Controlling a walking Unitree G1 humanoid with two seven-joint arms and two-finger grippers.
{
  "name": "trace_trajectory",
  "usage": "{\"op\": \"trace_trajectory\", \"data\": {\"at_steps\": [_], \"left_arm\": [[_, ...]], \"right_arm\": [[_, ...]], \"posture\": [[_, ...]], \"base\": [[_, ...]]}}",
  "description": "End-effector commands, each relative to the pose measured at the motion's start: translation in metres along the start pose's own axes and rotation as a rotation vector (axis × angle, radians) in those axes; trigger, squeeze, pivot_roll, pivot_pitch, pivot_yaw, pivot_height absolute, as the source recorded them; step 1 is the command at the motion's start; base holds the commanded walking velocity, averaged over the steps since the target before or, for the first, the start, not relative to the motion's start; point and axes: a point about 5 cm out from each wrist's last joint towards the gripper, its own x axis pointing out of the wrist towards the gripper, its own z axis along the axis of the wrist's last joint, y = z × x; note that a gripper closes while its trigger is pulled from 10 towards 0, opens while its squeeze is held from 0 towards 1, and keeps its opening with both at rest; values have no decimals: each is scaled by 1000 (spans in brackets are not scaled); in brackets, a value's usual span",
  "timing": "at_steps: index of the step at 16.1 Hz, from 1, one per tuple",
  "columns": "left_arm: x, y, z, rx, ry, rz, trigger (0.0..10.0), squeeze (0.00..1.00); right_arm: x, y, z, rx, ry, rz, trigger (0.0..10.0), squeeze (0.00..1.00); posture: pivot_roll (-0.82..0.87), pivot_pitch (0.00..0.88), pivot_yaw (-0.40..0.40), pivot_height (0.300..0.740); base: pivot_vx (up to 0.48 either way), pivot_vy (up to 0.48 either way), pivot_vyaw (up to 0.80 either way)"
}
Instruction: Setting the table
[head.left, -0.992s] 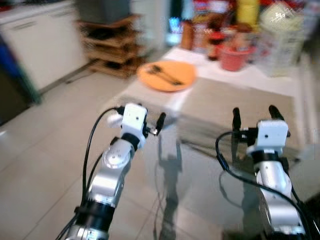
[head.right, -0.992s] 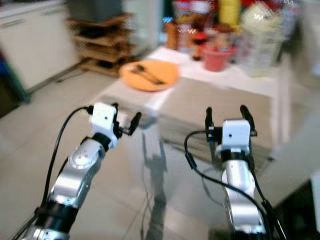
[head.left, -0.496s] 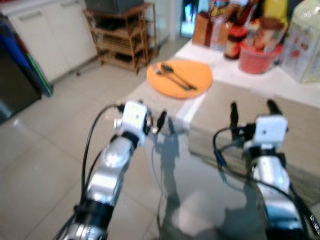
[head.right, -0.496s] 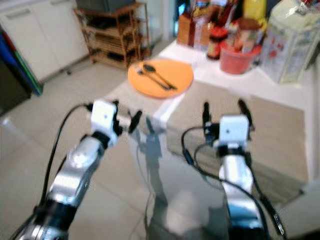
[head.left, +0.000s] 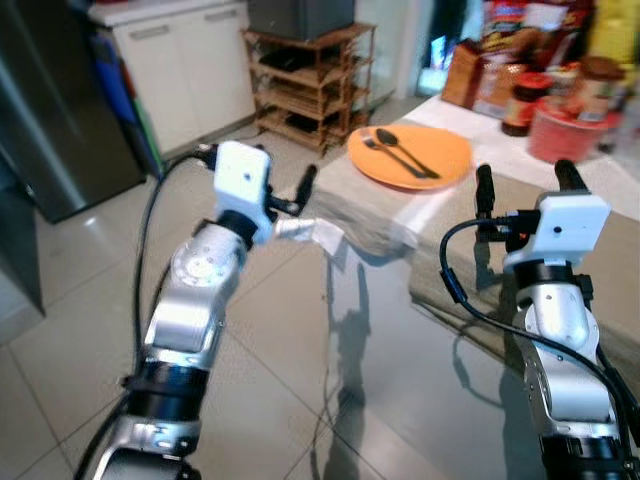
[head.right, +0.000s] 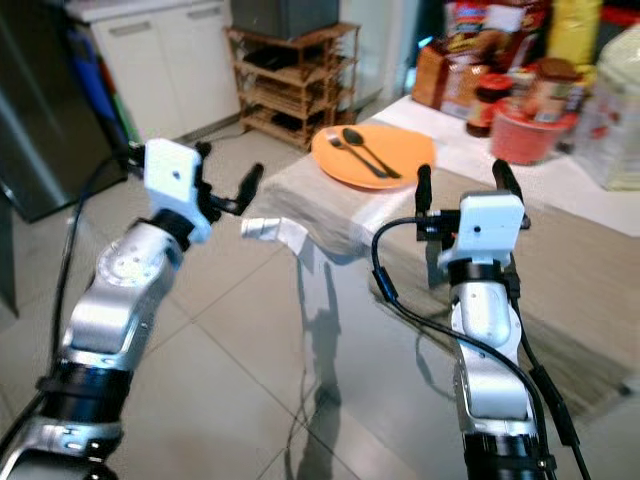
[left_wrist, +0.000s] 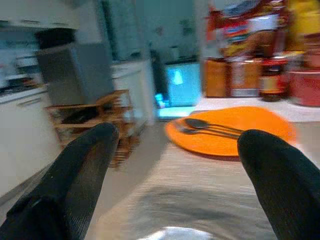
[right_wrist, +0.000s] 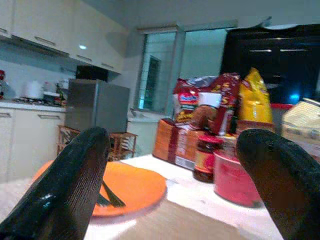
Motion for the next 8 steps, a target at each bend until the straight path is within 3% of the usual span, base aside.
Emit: {"op": "trace_trajectory", "data": {"at_steps": [1,2,8], "left_arm": [[0,0,-2,10,19,-6,10000,0],[-1,-3,0,19,15,-22,10000,0],[-3,-26,-6,-9,39,-173,10000,0]], "right_arm": [[-1,-1,-2,5,20,-7,10000,0],[-3,1,-2,7,28,-6,10000,0],[-14,5,-10,-2,61,-11,10000,0]], "posture": [[-13,0,47,740],[-14,0,49,740],[-25,0,57,740]], "base": [[337,300,0],[390,281,0],[441,0,0]]}}
